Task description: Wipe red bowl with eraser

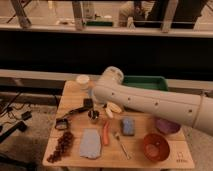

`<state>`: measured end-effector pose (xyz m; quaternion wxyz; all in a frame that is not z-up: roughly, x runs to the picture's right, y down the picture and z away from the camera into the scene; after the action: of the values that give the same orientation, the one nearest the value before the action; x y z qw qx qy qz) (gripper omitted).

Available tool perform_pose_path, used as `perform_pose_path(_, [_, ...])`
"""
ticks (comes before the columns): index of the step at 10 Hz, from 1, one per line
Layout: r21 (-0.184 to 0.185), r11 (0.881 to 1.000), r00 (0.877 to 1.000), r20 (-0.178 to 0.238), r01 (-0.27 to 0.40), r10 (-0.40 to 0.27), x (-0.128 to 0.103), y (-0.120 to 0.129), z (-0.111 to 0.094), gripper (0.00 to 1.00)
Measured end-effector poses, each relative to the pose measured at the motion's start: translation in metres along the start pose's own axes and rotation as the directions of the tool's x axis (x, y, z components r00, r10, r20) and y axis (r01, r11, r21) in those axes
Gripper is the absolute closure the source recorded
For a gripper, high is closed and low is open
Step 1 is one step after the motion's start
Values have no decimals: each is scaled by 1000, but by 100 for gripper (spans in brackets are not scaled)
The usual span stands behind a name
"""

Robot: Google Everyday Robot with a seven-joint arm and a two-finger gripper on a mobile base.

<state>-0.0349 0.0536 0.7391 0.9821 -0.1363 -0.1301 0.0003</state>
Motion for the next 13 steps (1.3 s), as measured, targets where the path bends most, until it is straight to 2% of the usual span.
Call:
perform_pose_path(3, [37,994,995,-19,-99,100,42,17,-24,90])
perform_pose_path(4, [36,993,992,-56,-111,113,61,29,-40,90])
perform_pose_path(5, [23,994,992,-68,-106,108,67,35,-45,90])
perform_pose_path(7, [-6,994,990,-95,-106,105,95,50,-58,90])
perform_pose_path(9, [-22,994,989,-102,-111,109,111,60,-63,90])
perform_pose_path(11, [-33,988,983,-116,-148,143,136,71,-68,90])
perform_pose_path(13, [-42,985,979,-128,-165,159,147,76,-69,90])
